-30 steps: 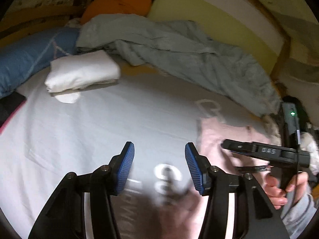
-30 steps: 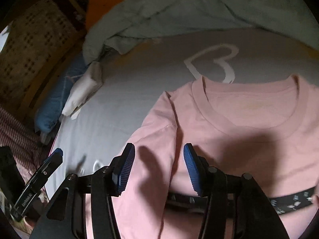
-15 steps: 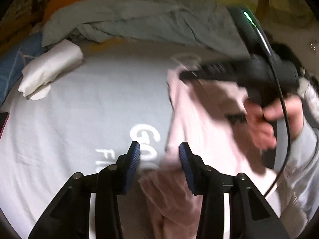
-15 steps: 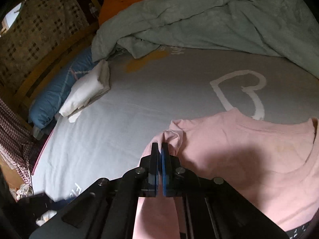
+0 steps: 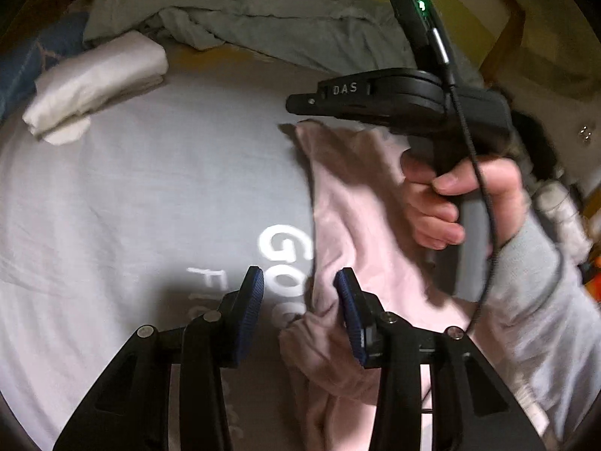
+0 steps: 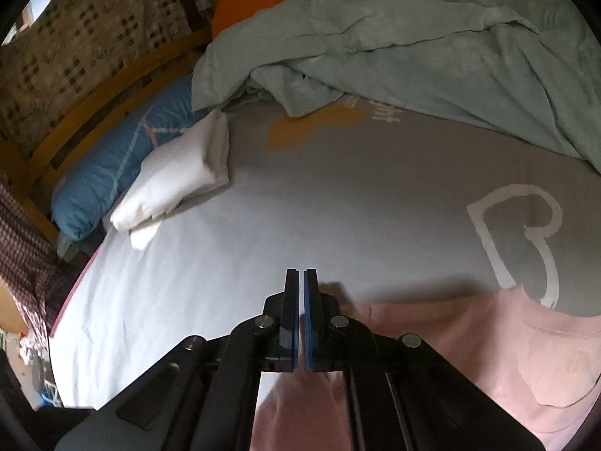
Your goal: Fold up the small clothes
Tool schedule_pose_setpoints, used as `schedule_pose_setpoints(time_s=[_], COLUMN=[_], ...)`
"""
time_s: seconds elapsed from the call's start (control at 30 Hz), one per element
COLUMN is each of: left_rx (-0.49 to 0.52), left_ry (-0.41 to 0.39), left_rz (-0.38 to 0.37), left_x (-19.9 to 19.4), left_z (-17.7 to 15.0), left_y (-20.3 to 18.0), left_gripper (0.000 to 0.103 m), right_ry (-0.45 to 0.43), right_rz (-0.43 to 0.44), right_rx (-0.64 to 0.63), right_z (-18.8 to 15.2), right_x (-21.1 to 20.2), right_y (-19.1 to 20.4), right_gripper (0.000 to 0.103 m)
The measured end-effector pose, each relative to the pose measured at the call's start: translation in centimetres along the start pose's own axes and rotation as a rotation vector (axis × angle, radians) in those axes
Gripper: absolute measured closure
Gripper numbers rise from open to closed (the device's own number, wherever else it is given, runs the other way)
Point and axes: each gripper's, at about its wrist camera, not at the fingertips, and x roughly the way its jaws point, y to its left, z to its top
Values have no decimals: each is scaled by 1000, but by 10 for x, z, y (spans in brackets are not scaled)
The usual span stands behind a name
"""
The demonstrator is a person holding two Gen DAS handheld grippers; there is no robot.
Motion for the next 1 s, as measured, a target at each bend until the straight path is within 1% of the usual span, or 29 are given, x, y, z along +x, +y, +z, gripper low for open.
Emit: schedule_pose_setpoints(time_s=[0.03,0.07,0.1,0.17,0.23,0.27,0.3,0.33,0.37,0.4,0.43,0.47,0.5,0.53,0.57,0.6,0.63,0.67,0.73,0.77,0.8,0.83,0.87,0.9,0.93,1.0], left_rx=[3,7,10,12,3,0,3,2,-7,-10,-7,-1,5,6,-5,-25,-46,-51,-30,-25,-30,-42,-53,-57,-55,-56], left_ry=[-3,-7,-15,-21,8,37,57,53,41,30,12,-11,-35,-52,-52,-53,-56,-60,-97,-118,-141,-156,-179,-211,-230,-244], left_rz=[-50,-84,-100,-91,-77,-70,-53,-43,-52,-61,-50,-18,27,91,122,125,107,94,84,88,87,88,88,87,86,90], left_x=[-2,-3,-4,1,14,21,25,24,21,16,13,12,9,8,13,13,13,13,5,-2,-12,-21,-32,-43,-47,-54], left_z=[-1,0,1,5,8,8,8,8,7,6,7,9,8,6,9,8,4,8,7,6,5,3,-1,-8,-10,-24], left_y=[-1,-3,-4,-6,-7,-5,-4,-3,-3,-5,-6,-5,-6,-7,-2,2,5,8,2,-1,-4,-5,-7,-9,-13,-20], left_gripper=[64,61,59,57,59,62,69,72,84,100,100,102,102,102,102,102,102,102,102,97,87,79,66,63,63,63], right_ry=[-8,-29,-53,-82,-103,-118,-133,-145,-165,-198,-233,-252,-265,-275,-281,-283,-284,-282,-275,-282,-292,-299,-302,-301,-296,-301], right_rz=[0,-4,-15,-19,-25,-31,-35,-37,-52,-68,-85,-112,-157,-207,-260,-288,-312,-332,-361,-365,-363,-366,-375,-385,-406,-465], right_rx=[6,10,9,-8,-18,-14,-1,11,22,33,41,46,48,38,21,16,23,46,129,182,224,264,293,304,308,317], right_z=[2,3,3,1,-6,-11,-19,-26,-37,-49,-63,-77,-91,-105,-120,-129,-139,-149,-163,-171,-178,-188,-200,-210,-221,-242], right_x=[-4,-12,-22,-50,-82,-100,-123,-141,-164,-186,-209,-228,-246,-262,-277,-287,-297,-306,-324,-333,-342,-350,-358,-364,-368,-375], right_y=[-1,-2,-4,-9,-18,-24,-34,-41,-51,-60,-69,-77,-85,-91,-97,-103,-111,-123,-151,-167,-179,-190,-200,-208,-212,-219], right_gripper=[101,101,101,100,99,99,99,99,98,98,96,90,85,83,82,81,80,79,79,79,79,79,79,79,79,79])
